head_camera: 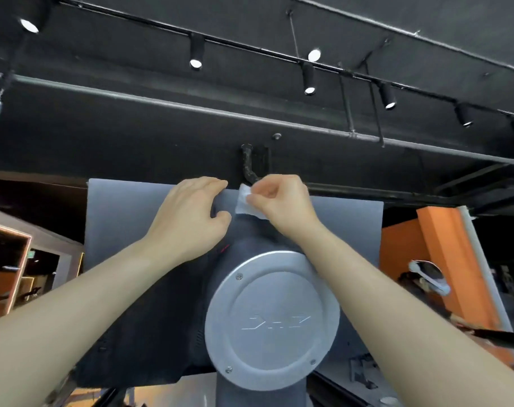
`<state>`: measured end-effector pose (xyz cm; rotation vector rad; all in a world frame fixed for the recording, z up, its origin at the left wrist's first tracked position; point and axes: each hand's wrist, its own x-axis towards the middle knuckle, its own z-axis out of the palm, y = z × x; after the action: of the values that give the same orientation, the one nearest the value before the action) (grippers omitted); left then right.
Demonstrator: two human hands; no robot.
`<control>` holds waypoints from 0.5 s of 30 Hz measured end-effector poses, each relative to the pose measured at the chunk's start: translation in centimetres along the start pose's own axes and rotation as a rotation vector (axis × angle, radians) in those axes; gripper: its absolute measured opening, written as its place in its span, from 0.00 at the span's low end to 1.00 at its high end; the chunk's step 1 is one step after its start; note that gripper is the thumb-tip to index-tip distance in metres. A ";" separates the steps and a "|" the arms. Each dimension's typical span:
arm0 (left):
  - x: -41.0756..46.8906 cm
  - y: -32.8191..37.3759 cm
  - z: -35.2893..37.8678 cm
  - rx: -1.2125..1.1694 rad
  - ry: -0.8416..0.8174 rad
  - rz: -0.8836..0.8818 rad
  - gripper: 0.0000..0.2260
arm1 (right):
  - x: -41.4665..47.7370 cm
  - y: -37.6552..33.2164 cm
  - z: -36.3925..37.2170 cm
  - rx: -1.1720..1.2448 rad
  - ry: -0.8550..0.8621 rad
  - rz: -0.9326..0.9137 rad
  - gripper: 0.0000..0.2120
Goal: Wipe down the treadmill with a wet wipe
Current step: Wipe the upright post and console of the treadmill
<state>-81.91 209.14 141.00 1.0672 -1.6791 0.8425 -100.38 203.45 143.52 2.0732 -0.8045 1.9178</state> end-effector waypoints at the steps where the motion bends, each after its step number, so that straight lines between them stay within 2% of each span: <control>1: 0.4 0.9 0.3 -0.012 0.003 -0.026 0.26 | 0.2 -0.5 0.1 -0.019 -0.070 -0.101 0.02; 3: 1.0 2.8 0.8 -0.024 -0.012 -0.093 0.25 | 0.6 0.5 -1.0 -0.146 -0.151 -0.266 0.04; 6: 1.6 5.3 1.6 -0.008 -0.057 -0.155 0.24 | 1.4 6.4 -5.1 -0.249 -0.054 -0.307 0.04; 11: 3.1 8.9 3.0 0.052 -0.119 -0.216 0.26 | 0.0 16.7 -11.2 -0.159 0.364 0.005 0.11; 13: 3.3 10.1 3.5 0.075 -0.156 -0.237 0.27 | -0.6 17.4 -11.3 -0.124 0.472 0.134 0.12; 15: 3.5 11.0 3.9 0.096 -0.192 -0.249 0.28 | -0.7 15.8 -10.1 -0.051 0.532 0.186 0.08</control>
<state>-94.01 208.99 142.36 1.4287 -1.6300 0.6821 -117.16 195.55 140.86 1.3859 -0.9184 2.3586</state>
